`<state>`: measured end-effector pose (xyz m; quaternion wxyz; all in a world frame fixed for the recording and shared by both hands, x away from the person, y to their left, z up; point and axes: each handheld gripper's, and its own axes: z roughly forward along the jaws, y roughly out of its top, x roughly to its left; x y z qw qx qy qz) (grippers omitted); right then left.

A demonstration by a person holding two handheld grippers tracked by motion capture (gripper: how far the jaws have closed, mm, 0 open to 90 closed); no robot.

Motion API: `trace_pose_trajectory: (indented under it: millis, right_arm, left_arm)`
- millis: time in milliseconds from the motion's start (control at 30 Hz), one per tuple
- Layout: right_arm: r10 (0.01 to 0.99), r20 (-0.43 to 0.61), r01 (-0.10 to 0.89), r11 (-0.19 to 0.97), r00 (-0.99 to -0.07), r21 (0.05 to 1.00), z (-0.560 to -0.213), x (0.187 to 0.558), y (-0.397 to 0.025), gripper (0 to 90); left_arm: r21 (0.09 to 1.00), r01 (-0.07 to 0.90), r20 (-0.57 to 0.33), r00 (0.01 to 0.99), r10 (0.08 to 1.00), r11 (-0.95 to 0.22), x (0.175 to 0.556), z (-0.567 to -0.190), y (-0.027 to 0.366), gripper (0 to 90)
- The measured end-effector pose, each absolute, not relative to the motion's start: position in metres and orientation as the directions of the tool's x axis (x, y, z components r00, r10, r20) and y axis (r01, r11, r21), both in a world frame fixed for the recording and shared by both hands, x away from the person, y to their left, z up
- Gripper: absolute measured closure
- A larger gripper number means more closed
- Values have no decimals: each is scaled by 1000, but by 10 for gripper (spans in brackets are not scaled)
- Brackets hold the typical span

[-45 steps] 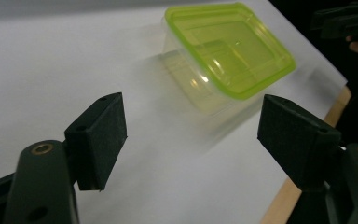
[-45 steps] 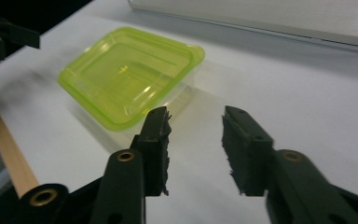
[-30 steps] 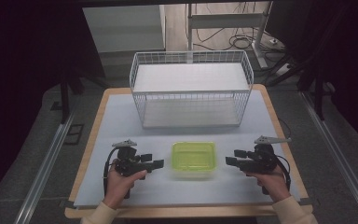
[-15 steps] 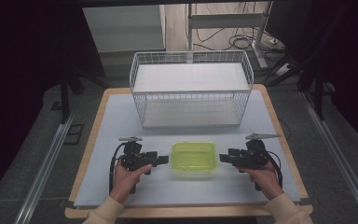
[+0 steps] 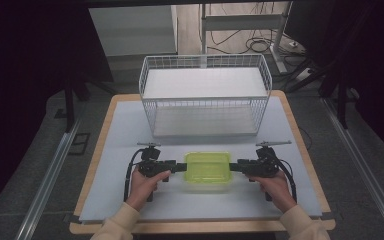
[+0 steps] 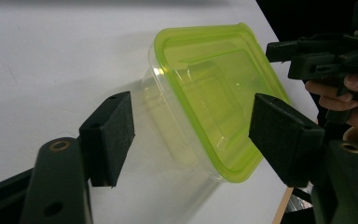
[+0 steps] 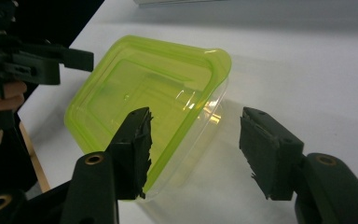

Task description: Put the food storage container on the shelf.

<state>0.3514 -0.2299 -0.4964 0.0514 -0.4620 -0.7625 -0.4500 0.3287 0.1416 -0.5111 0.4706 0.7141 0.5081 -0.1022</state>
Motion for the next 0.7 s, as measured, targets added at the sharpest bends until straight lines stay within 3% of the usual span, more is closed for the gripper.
trace_pose_trajectory:
  millis: [700]
  right_arm:
    - [609, 596, 815, 154, -524, 558, -511, 358, -222, 648]
  left_arm:
    - [503, 862, -684, 437, 583, -56, 334, -523, 134, 636]
